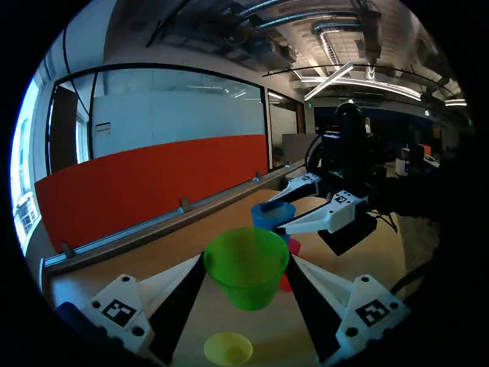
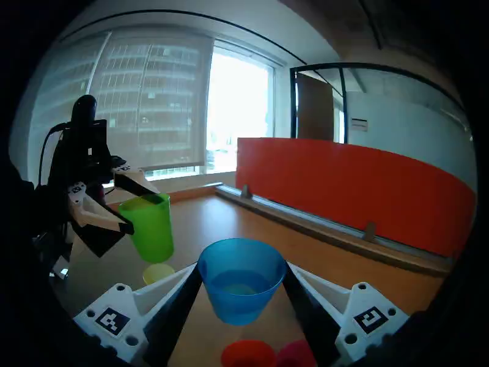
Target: Pour water
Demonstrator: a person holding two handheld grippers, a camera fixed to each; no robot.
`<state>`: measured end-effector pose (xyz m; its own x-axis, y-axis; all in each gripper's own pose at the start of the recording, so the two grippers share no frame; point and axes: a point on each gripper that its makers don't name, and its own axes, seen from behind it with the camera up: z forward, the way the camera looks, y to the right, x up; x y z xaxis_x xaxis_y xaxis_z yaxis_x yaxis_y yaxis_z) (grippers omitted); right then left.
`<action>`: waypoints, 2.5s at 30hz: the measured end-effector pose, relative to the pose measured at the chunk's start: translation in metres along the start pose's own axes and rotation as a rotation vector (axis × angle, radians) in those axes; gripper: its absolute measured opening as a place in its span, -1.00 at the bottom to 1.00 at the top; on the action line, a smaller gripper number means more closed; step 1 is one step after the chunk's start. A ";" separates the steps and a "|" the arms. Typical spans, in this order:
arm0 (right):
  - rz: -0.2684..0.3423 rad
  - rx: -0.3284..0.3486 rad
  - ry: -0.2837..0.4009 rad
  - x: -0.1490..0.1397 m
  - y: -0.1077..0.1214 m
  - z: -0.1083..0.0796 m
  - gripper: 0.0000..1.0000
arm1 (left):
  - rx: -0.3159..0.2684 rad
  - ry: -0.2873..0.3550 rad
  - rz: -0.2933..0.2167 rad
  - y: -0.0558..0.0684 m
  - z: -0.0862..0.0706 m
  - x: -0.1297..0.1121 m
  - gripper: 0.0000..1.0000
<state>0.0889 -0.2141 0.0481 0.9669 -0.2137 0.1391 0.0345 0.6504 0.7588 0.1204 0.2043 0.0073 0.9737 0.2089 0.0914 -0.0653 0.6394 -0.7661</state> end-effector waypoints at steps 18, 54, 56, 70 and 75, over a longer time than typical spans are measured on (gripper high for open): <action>0.015 0.001 0.053 0.010 -0.005 0.000 0.85 | 0.014 0.053 -0.011 0.002 -0.003 0.009 0.78; -0.020 0.004 0.074 0.016 -0.013 -0.003 0.85 | 0.011 0.132 -0.033 0.008 -0.009 0.028 0.79; -0.024 0.004 0.074 0.016 -0.012 -0.003 0.85 | 0.008 0.127 -0.029 0.008 -0.009 0.026 0.78; -0.057 0.010 0.071 0.021 -0.015 -0.005 0.85 | 0.012 0.116 -0.002 0.010 -0.011 0.026 0.78; -0.062 0.018 0.068 0.025 -0.016 -0.008 0.85 | 0.017 0.110 -0.003 0.009 -0.012 0.024 0.78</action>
<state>0.1147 -0.2241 0.0345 0.9780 -0.2031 0.0483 0.0913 0.6240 0.7761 0.1457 0.2060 -0.0055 0.9919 0.1250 0.0220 -0.0655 0.6528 -0.7547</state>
